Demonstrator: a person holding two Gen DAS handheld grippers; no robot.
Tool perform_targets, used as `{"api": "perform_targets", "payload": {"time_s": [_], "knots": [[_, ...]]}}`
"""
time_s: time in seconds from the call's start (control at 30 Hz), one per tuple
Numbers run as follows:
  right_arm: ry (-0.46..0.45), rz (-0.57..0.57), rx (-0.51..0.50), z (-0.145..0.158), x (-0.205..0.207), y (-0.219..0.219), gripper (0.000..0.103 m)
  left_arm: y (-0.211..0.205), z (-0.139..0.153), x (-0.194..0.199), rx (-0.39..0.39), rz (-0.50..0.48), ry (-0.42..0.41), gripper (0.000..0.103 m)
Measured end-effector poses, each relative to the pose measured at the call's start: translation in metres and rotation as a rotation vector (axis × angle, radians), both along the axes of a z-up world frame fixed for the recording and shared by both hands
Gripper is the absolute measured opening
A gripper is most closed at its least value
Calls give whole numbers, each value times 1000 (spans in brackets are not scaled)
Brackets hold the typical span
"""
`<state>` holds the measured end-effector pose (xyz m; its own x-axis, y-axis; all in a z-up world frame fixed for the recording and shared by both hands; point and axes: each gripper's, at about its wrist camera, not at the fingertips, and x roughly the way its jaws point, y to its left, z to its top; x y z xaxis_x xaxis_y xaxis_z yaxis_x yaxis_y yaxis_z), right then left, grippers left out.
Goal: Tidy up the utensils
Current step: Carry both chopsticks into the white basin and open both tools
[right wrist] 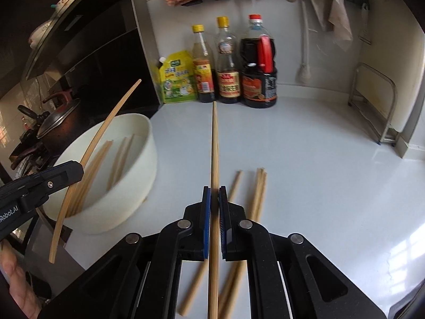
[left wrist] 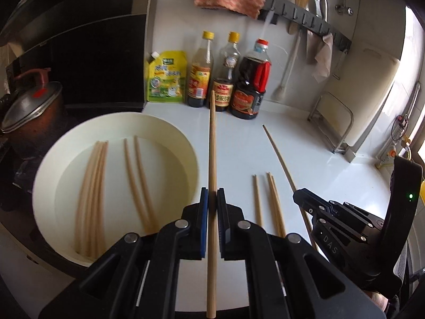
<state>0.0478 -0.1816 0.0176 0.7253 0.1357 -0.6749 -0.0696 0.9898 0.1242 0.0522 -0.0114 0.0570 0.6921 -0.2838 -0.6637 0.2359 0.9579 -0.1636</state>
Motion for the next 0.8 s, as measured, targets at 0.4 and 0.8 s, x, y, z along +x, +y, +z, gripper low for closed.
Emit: {"api": "perform_targets", "payload": {"time_s": [0.4,0.8], "knots": [[8,226,28,10,74,134,6,106,-12,51,14,164,13,7],[172,253,1,-29,112,182,6,137,-57,98,-1,179,122,7]]}}
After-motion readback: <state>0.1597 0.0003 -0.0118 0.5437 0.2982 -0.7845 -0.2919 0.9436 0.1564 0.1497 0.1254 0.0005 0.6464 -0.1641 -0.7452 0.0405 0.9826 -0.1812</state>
